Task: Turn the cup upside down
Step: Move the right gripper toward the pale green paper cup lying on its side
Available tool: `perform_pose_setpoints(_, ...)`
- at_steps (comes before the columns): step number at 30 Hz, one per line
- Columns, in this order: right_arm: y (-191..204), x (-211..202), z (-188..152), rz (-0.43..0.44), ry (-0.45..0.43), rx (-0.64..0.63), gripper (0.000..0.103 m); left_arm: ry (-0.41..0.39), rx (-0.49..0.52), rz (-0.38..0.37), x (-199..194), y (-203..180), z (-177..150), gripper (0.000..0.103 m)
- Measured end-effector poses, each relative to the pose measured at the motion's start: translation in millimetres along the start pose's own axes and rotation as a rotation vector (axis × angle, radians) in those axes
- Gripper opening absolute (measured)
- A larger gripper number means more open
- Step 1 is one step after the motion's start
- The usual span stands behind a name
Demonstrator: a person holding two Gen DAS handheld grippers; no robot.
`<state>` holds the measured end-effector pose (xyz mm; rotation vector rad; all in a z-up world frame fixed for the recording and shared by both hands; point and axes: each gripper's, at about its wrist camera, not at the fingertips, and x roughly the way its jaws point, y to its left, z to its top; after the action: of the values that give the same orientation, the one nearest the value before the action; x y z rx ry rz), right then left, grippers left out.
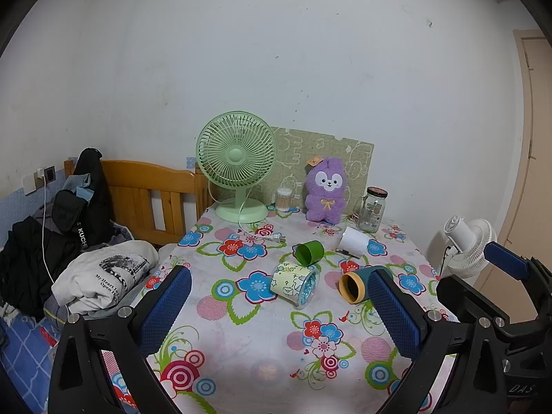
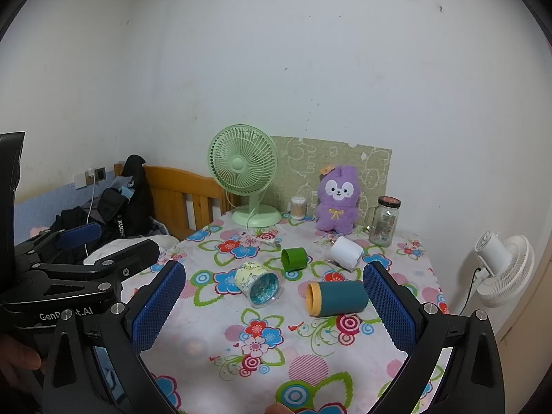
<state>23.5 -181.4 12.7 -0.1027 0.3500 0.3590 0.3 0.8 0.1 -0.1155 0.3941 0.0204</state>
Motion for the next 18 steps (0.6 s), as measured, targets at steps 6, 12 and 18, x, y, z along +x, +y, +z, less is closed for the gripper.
perform_pose_setpoints(6, 0.1, 0.1, 0.2, 0.0, 0.0, -0.002, 0.103, 0.001, -0.001, -0.001, 0.0, -0.5, -2.4, 0.103)
perform_pose_setpoints(12, 0.4, -0.4, -0.3, 0.0, -0.002, -0.002, 0.103, 0.001, -0.001, -0.002, 0.7, 1.2, -4.5, 0.103)
perform_pose_setpoints(18, 0.3, -0.8, 0.1, 0.0, -0.002, -0.003, 0.103, 0.004, -0.003, -0.001, 0.3, 4.0, -7.5, 0.103)
